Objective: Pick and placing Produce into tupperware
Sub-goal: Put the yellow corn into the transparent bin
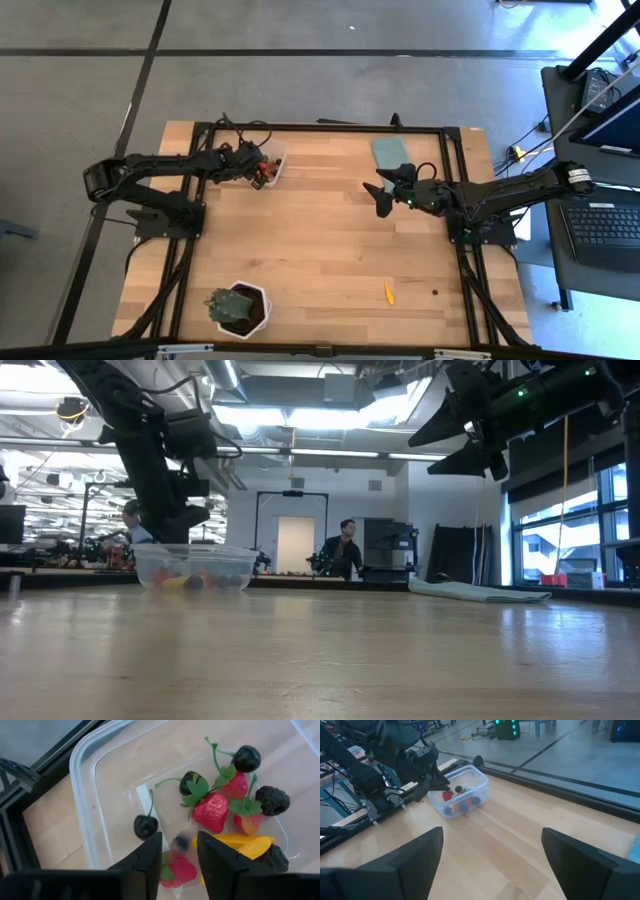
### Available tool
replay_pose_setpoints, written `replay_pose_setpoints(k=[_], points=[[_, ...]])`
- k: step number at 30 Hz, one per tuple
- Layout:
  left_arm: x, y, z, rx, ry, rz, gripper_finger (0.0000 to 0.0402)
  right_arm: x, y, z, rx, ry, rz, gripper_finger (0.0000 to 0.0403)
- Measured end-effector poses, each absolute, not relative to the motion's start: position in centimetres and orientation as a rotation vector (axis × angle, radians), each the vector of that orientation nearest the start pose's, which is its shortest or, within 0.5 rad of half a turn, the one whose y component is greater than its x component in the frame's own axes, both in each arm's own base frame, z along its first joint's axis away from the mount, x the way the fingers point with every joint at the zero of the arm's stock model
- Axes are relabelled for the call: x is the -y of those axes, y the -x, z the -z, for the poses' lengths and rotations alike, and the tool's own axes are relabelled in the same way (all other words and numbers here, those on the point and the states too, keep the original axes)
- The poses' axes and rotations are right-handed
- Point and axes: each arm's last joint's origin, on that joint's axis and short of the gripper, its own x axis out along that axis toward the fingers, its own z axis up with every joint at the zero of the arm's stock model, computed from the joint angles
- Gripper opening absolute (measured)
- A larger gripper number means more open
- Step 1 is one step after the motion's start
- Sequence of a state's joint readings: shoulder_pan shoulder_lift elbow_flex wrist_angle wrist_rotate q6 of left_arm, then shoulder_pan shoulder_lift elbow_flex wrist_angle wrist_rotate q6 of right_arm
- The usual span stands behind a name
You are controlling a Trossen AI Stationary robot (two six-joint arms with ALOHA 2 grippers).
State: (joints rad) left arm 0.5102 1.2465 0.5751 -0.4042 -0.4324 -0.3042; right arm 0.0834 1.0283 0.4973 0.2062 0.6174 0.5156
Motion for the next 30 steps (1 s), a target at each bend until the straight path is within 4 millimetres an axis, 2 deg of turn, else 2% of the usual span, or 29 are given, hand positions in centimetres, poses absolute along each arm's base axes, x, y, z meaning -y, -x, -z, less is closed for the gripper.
replay_pose_setpoints(k=[11,15,18,23,26,30], points=[[-11.2,-17.7,-16.9,-0.971,0.265,-1.002,0.0138,-0.2,-21.4,-23.0,-0.155,-0.390,0.564,0.0339],[-10.3,-18.5,-18.9,-0.786,0.233,-0.937,0.0141,-0.4,-21.4,-23.8,-0.139,-0.291,0.443,0.0339],[-9.2,-19.5,-21.6,-0.564,0.215,-0.741,0.0139,-0.4,-21.3,-24.6,-0.085,-0.264,0.418,0.0339],[-6.5,-20.4,-25.7,-0.248,0.153,-0.238,0.0132,-0.4,-21.1,-25.5,-0.018,-0.284,0.403,0.0339],[-5.2,-20.6,-26.6,-0.174,0.141,-0.089,0.0137,-0.6,-21.1,-25.8,0.011,-0.293,0.390,0.0339],[-3.5,-21.3,-26.2,-0.200,0.141,-0.002,0.0166,-0.8,-21.1,-26.1,0.041,-0.304,0.375,0.0339]])
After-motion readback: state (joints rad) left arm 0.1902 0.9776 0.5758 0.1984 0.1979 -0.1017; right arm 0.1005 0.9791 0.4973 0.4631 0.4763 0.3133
